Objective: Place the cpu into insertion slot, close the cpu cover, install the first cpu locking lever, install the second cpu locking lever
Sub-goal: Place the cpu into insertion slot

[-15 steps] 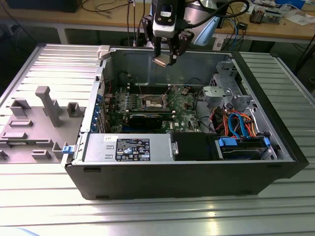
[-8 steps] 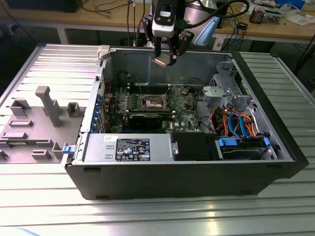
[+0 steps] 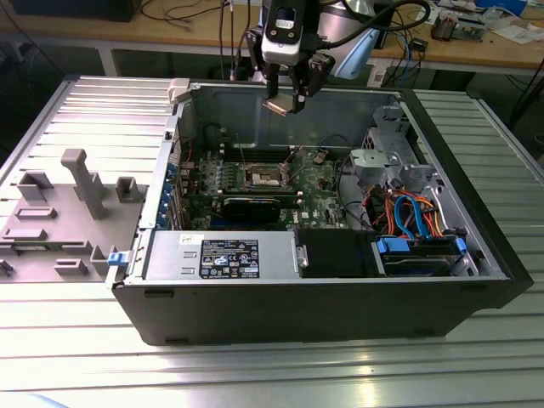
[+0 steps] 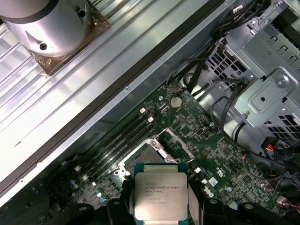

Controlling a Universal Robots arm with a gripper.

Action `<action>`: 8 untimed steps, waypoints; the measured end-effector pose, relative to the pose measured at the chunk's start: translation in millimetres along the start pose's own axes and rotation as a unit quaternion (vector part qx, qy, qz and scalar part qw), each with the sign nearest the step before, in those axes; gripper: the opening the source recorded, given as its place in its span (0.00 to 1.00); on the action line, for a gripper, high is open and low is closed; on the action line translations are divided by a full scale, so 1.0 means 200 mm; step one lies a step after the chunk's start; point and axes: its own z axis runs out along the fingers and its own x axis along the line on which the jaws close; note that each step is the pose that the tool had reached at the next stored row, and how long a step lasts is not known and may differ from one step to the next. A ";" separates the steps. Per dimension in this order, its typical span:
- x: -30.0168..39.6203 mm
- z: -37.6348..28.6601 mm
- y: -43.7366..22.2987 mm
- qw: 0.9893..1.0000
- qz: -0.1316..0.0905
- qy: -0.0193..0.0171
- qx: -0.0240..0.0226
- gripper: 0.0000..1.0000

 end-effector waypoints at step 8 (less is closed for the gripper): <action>0.000 0.000 0.000 1.000 0.005 0.000 0.000 0.54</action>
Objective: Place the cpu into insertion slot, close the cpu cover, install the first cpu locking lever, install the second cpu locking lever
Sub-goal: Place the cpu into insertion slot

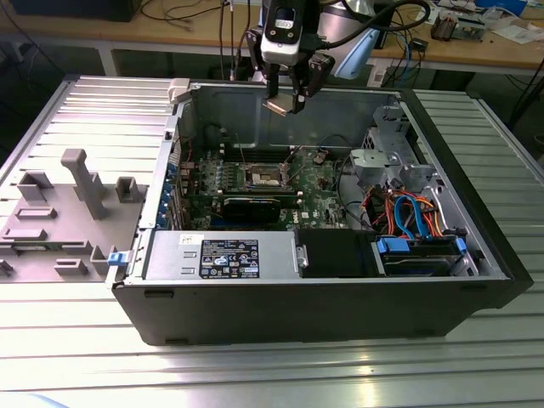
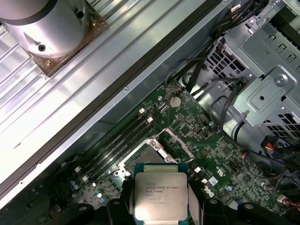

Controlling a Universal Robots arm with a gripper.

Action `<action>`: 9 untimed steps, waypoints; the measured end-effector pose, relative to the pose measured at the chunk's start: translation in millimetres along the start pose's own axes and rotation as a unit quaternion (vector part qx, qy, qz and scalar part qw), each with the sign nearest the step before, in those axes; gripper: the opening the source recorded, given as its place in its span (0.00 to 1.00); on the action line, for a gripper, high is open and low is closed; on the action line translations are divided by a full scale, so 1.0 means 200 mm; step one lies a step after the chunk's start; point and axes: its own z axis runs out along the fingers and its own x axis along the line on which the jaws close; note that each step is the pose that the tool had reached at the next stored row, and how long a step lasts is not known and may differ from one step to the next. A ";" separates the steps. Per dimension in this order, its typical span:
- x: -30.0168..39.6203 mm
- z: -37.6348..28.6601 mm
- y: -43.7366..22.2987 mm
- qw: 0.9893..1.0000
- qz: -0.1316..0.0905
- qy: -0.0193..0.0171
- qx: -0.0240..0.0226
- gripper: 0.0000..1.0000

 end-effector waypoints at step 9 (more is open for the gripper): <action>0.000 0.000 0.000 1.000 0.006 -0.001 0.000 0.54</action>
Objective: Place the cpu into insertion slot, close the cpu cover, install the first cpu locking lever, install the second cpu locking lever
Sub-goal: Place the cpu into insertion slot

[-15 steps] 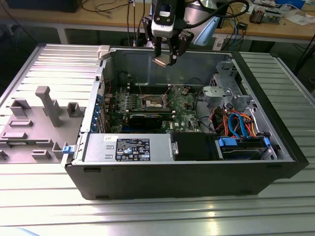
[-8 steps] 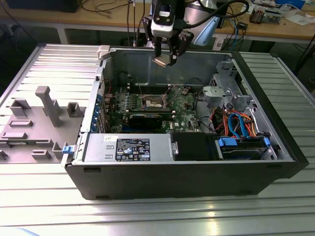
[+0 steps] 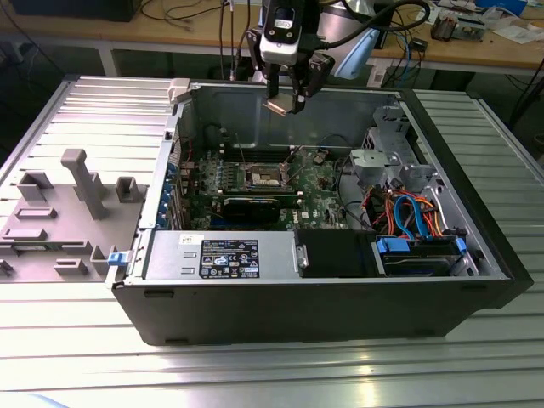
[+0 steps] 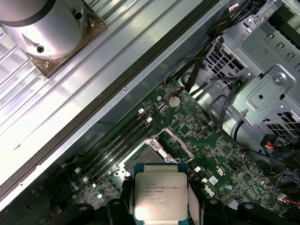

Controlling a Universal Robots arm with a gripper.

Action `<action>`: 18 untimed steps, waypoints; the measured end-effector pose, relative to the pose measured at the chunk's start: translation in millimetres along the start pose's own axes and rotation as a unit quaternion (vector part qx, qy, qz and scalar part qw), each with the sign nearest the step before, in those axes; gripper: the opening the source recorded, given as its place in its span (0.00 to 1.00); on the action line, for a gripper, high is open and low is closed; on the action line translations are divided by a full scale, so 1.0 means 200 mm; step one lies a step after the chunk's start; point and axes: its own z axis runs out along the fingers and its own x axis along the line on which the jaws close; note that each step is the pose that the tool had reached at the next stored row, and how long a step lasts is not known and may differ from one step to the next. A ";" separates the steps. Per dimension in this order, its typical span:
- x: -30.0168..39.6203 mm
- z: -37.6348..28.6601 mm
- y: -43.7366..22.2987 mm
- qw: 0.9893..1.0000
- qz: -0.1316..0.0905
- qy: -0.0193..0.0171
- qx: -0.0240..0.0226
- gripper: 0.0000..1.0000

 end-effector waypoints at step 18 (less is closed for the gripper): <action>0.000 0.000 0.000 1.000 0.019 -0.002 -0.001 0.54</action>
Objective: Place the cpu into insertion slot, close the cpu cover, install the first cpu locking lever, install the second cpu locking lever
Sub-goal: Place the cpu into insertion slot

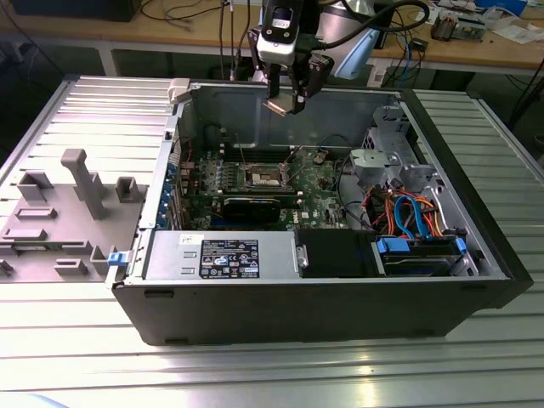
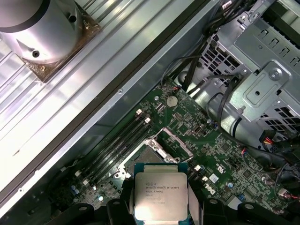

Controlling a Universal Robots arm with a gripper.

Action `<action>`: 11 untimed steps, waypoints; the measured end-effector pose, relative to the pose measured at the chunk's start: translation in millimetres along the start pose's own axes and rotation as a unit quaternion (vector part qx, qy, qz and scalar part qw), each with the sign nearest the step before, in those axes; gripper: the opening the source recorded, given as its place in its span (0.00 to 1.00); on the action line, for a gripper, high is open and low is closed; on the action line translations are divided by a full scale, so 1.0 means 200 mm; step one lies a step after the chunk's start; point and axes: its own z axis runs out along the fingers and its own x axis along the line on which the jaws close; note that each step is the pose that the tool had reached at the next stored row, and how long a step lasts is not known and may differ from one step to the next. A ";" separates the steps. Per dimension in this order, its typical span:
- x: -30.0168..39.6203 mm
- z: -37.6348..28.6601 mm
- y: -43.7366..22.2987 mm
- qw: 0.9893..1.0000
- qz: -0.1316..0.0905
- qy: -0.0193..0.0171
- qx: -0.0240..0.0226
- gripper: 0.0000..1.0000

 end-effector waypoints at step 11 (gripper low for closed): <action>0.000 0.000 0.000 1.000 0.002 0.000 0.000 0.54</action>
